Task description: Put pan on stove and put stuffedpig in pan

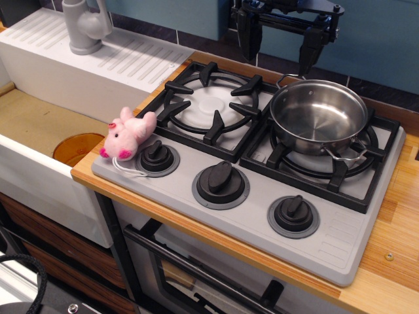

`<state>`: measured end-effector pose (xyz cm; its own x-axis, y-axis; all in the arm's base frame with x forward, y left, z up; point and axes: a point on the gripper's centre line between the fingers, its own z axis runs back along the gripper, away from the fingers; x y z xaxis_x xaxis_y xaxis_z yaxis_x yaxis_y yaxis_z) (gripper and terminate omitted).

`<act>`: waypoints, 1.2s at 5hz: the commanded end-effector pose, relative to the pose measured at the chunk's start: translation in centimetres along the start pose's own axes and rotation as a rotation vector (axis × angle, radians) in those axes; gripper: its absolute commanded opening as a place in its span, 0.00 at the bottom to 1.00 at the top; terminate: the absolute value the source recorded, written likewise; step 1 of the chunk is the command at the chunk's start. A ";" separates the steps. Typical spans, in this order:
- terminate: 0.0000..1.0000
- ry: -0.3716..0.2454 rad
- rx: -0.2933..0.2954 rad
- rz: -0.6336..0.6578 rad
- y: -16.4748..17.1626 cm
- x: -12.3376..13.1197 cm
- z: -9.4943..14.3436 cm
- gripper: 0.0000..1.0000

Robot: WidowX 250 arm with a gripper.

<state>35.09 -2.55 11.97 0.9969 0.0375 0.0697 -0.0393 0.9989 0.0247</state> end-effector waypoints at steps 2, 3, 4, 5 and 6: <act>0.00 -0.053 0.005 0.025 -0.6 0.2 -2.1 1.00; 0.00 -0.085 -0.021 0.026 -1.0 0.2 -4.0 1.00; 0.00 -0.118 -0.028 0.016 -1.1 0.4 -5.6 1.00; 0.00 -0.156 -0.032 0.006 -0.9 0.4 -6.6 1.00; 0.00 -0.180 -0.031 0.009 -0.8 0.9 -7.8 1.00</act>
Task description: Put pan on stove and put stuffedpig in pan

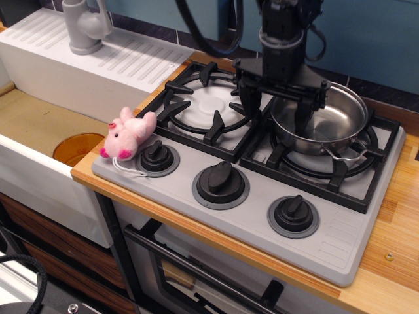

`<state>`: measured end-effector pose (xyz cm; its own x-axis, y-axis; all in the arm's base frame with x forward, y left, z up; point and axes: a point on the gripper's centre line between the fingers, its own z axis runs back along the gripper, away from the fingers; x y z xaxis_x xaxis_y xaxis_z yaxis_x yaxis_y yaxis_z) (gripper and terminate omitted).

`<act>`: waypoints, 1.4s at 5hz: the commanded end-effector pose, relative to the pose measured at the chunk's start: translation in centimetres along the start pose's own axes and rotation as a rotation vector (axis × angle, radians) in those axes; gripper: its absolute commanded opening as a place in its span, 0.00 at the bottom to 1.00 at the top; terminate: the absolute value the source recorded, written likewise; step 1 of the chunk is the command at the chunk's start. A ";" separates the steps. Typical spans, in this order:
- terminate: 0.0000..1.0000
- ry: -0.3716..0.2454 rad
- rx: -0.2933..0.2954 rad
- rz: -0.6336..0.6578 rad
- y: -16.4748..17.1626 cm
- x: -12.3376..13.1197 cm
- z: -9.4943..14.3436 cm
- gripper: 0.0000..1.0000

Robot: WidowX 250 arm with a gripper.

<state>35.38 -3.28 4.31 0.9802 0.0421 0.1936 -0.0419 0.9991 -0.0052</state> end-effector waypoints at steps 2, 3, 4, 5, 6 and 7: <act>0.00 -0.056 0.000 -0.005 -0.1 1.6 -1.1 0.00; 0.00 -0.052 0.003 -0.006 -0.2 1.7 -0.9 0.00; 0.00 -0.034 0.021 -0.014 -0.1 1.7 -0.3 0.00; 0.00 0.006 0.051 -0.025 0.1 1.6 1.9 0.00; 0.00 0.059 0.084 -0.027 0.3 1.5 5.3 0.00; 0.00 0.095 0.107 -0.022 -0.1 1.4 8.0 0.00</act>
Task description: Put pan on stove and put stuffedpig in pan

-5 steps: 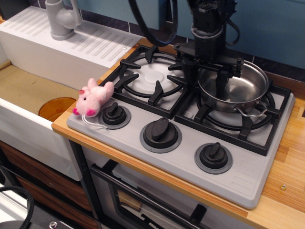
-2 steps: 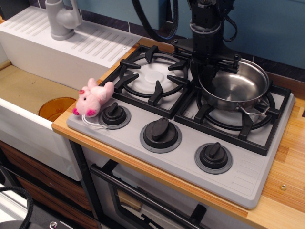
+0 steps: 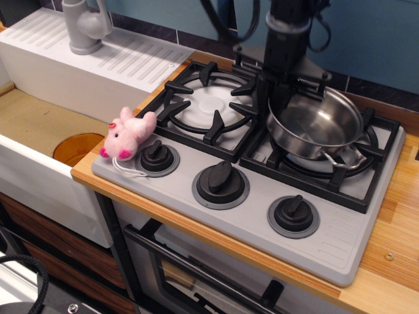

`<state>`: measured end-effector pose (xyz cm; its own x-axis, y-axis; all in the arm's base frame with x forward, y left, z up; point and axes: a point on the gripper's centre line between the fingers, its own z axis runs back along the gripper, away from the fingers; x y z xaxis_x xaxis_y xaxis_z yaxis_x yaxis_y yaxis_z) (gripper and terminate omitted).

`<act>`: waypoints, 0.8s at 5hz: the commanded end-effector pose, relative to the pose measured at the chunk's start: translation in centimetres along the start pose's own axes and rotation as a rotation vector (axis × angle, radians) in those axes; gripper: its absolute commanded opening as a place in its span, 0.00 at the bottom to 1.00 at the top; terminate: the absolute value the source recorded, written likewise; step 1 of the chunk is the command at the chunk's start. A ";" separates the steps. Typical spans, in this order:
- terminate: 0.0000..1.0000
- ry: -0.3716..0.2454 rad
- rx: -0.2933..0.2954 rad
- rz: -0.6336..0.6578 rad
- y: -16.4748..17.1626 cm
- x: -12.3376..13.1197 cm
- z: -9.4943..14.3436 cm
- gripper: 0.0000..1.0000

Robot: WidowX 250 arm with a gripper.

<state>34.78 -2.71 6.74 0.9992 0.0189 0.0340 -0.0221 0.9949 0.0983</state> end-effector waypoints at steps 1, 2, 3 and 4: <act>0.00 -0.038 0.018 0.011 -0.1 0.5 7.8 0.00; 0.00 -0.026 0.028 -0.007 0.9 0.9 8.6 0.00; 0.00 -0.019 0.048 -0.031 3.1 1.5 8.9 0.00; 0.00 -0.015 0.042 -0.059 5.5 2.1 8.3 0.00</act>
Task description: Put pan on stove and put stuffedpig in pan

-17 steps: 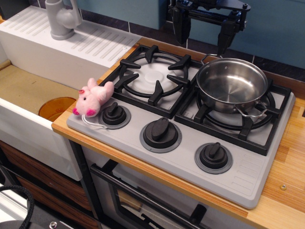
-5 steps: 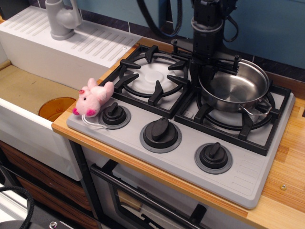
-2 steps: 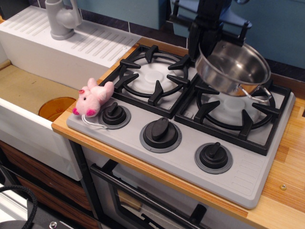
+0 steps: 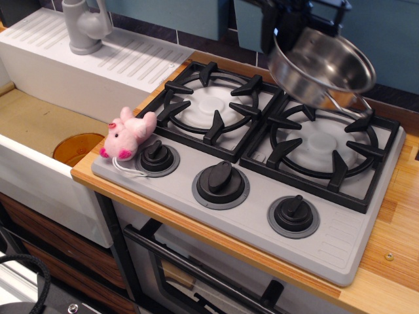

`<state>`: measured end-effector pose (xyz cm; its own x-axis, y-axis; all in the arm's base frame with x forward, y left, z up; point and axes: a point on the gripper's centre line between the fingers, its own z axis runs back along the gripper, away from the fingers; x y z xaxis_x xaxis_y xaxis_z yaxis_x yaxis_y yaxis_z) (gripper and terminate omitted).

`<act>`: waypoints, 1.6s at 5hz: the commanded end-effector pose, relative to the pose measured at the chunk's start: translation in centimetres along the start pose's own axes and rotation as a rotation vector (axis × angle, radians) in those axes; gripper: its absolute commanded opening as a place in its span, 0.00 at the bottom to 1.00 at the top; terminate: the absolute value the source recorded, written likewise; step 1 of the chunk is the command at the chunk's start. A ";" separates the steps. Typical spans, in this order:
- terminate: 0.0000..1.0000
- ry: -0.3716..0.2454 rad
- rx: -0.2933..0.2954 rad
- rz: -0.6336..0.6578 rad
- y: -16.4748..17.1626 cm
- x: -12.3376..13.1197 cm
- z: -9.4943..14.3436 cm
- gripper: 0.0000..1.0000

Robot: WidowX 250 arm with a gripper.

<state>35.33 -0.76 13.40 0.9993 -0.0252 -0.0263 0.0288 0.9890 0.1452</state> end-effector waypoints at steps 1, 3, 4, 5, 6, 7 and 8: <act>0.00 -0.073 -0.004 -0.023 5.3 1.5 1.2 0.00; 0.00 -0.096 0.004 -0.039 8.9 1.7 -0.7 0.00; 0.00 -0.115 -0.008 -0.045 9.9 1.7 -2.3 0.00; 0.00 -0.132 -0.011 -0.048 10.6 1.5 -3.8 0.00; 0.00 -0.142 -0.013 -0.039 11.1 1.1 -5.0 0.00; 0.00 -0.155 -0.027 -0.045 11.3 0.9 -6.1 0.00; 0.00 -0.174 -0.031 -0.052 11.2 1.1 -6.9 1.00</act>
<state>35.97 11.07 6.94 0.9895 -0.0999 0.1042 0.0894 0.9908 0.1015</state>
